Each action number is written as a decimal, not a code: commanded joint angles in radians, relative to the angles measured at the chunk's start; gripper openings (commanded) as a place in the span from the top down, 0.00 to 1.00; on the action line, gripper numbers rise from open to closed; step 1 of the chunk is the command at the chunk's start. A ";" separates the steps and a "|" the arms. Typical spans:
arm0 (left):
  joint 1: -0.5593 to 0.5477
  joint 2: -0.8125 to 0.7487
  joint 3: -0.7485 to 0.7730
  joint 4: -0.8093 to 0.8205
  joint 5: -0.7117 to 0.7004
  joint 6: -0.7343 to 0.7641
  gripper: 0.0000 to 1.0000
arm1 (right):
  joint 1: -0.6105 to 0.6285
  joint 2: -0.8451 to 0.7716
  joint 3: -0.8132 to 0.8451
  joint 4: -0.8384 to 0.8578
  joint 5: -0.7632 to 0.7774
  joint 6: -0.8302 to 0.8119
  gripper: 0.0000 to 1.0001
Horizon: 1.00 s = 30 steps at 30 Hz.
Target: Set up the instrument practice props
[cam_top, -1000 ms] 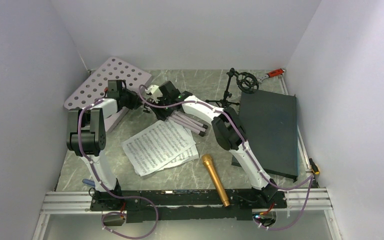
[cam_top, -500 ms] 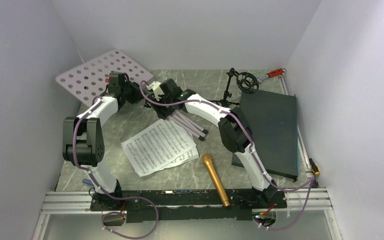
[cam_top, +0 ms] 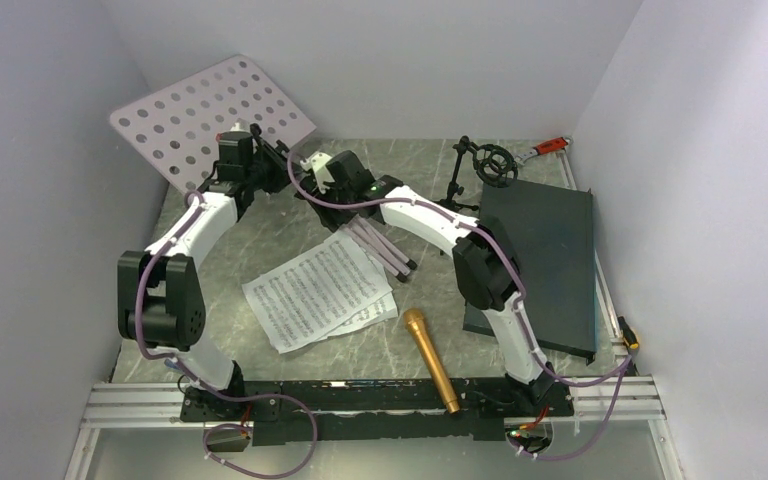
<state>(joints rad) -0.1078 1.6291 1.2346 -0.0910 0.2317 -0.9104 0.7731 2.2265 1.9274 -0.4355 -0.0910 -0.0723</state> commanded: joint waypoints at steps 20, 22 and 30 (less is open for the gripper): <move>-0.181 -0.396 0.028 0.344 0.154 0.216 0.97 | -0.047 -0.338 -0.275 0.305 0.071 0.147 1.00; -0.198 -0.397 0.046 0.355 0.166 0.231 0.97 | -0.046 -0.349 -0.280 0.321 0.074 0.147 1.00; -0.299 -0.334 0.211 0.326 0.207 0.308 0.97 | -0.049 -0.355 -0.201 0.308 0.129 0.122 1.00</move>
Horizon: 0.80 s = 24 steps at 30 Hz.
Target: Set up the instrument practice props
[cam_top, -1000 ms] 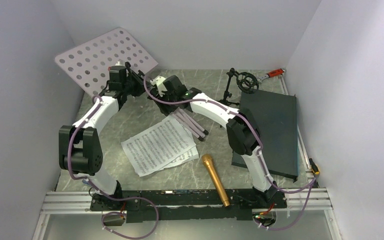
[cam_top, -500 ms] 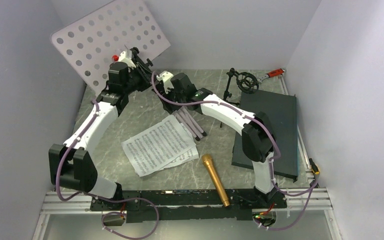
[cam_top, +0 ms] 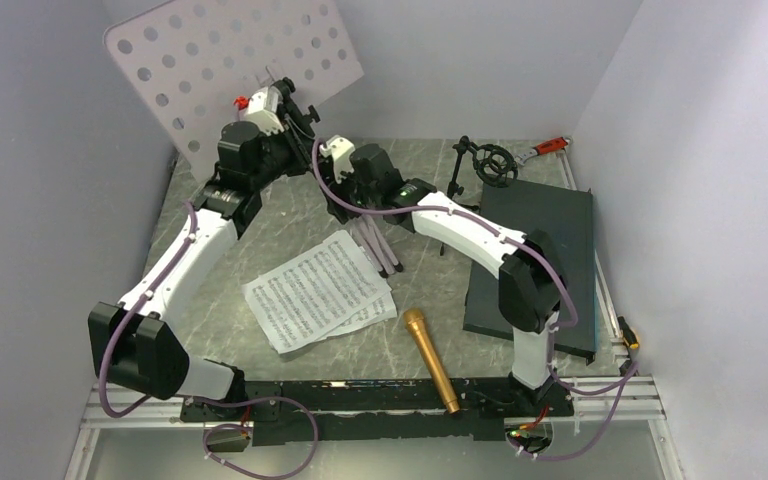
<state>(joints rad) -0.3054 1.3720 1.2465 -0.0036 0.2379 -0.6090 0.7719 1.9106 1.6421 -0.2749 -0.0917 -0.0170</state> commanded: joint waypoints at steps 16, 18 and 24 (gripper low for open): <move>-0.196 -0.056 0.276 0.234 0.138 0.282 0.97 | -0.055 0.122 0.190 0.416 0.309 0.140 1.00; -0.199 -0.052 0.274 0.230 0.151 0.308 0.97 | -0.055 0.164 0.226 0.429 0.309 0.144 1.00; -0.213 -0.050 0.242 0.224 0.201 0.373 0.97 | -0.056 0.244 0.251 0.539 0.350 0.140 1.00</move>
<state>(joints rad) -0.3763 1.4227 1.4220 0.0727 0.0151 -0.2451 0.7776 2.0712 1.8141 0.1074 0.0578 0.0170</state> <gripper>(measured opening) 0.272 0.531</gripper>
